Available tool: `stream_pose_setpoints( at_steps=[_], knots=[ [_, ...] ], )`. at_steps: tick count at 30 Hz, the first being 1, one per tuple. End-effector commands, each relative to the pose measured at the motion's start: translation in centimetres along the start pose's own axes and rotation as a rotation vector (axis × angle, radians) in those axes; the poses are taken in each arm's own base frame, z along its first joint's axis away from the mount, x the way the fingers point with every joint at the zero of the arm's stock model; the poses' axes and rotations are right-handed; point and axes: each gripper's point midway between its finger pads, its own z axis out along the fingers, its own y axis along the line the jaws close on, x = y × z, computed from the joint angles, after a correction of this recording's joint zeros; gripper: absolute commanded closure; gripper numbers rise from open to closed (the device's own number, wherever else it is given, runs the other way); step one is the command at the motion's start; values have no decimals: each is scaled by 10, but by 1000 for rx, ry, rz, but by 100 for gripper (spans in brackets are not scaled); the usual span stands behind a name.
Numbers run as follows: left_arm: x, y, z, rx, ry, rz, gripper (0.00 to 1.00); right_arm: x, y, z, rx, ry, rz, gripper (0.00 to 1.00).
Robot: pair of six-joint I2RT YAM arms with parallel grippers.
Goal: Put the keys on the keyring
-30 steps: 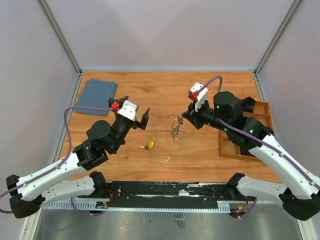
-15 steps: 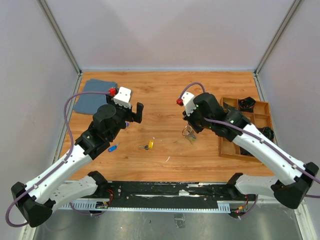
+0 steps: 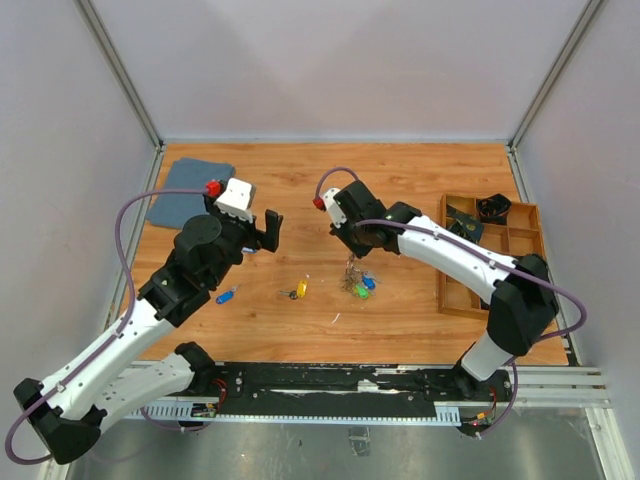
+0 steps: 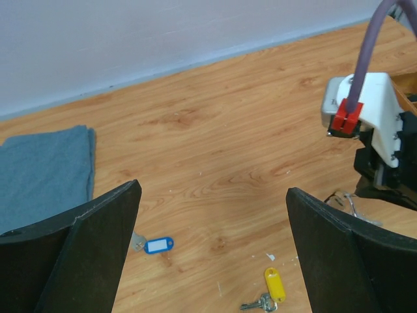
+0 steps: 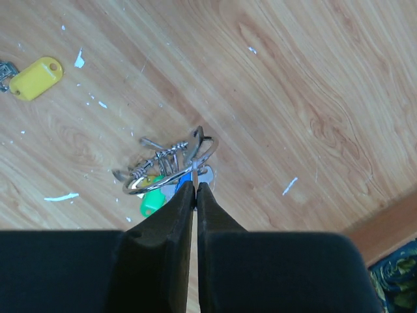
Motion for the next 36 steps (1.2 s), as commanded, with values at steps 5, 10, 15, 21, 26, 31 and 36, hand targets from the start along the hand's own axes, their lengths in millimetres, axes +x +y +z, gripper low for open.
stream_pose_setpoints(
  at_steps=[5,10,15,21,26,31,36],
  knots=[
    [2,10,-10,-34,2,-23,0,-22,5,30,-47,-107,101,80],
    [10,10,-4,-36,32,-28,0,-46,-15,30,-37,-234,244,67],
    [24,22,7,-37,83,-94,0,-48,-41,11,19,-313,363,49],
    [43,51,17,-42,131,-242,0,-26,-66,-20,24,-391,467,10],
    [56,87,15,-100,140,-382,0,9,-106,-64,183,-446,583,2],
    [61,97,7,-130,142,-388,0,38,-123,-108,330,-591,636,2],
    [55,94,-7,-117,106,-346,0,53,-121,-153,405,-706,618,2]
  ],
)
